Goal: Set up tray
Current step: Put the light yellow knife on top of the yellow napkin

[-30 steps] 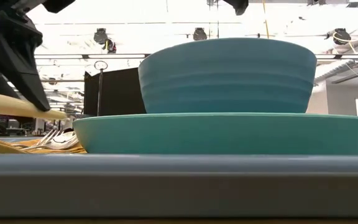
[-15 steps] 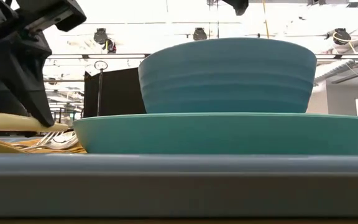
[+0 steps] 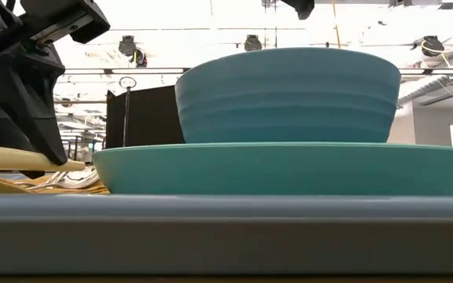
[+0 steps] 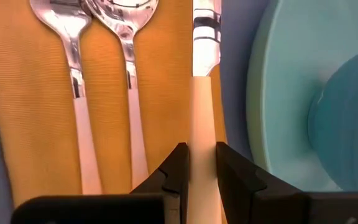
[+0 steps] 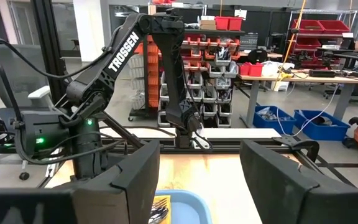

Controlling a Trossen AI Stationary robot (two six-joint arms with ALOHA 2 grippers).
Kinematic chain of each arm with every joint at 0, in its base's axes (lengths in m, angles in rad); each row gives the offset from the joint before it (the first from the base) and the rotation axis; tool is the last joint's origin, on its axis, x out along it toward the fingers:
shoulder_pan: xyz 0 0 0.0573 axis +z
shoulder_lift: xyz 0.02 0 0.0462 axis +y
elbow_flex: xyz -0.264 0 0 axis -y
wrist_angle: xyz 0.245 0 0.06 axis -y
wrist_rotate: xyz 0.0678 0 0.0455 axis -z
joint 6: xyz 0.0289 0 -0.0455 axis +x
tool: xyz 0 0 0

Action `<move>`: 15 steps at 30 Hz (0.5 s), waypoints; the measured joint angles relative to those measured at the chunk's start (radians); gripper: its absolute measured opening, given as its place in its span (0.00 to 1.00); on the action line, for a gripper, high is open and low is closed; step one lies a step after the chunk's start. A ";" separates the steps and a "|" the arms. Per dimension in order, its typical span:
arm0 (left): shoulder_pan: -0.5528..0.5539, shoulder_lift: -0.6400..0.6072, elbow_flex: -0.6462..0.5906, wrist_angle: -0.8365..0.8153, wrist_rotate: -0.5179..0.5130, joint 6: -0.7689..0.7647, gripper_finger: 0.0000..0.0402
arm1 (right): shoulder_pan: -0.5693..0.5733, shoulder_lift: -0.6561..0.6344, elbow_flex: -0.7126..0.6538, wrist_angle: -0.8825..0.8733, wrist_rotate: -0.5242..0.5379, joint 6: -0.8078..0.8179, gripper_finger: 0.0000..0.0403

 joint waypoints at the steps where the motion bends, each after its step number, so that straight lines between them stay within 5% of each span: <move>1: 0.000 0.006 0.000 0.002 0.000 0.000 0.15 | 0.000 0.000 0.000 0.000 0.000 0.000 0.53; 15: 0.005 0.060 0.001 0.051 0.038 -0.007 0.15 | 0.000 0.000 0.000 0.000 0.000 0.000 0.53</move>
